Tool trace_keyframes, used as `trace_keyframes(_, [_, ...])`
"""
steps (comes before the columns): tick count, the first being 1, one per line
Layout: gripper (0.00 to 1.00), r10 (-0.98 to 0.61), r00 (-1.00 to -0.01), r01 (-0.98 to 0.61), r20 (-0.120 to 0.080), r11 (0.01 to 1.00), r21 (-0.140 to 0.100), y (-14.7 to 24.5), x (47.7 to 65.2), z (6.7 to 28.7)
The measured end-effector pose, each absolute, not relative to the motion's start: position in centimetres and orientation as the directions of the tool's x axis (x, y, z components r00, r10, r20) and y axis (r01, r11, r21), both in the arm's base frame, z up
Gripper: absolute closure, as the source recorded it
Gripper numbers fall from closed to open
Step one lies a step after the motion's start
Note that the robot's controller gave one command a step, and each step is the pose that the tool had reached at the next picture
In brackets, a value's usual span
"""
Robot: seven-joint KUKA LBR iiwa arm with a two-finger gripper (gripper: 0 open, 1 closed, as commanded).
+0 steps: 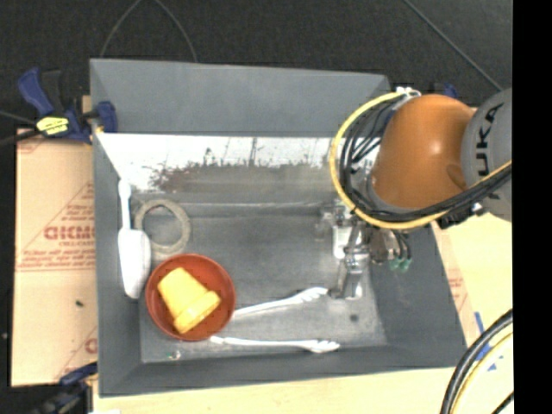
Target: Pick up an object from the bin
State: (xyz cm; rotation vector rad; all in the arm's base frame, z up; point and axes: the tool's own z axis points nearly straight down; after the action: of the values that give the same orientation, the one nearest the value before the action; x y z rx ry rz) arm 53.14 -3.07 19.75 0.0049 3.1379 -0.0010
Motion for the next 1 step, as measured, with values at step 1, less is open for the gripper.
trace_keyframes(1, [0.0, -0.243, -0.97, -0.243, 0.001, 0.97, 0.002, 4.6, 50.18, 14.47])
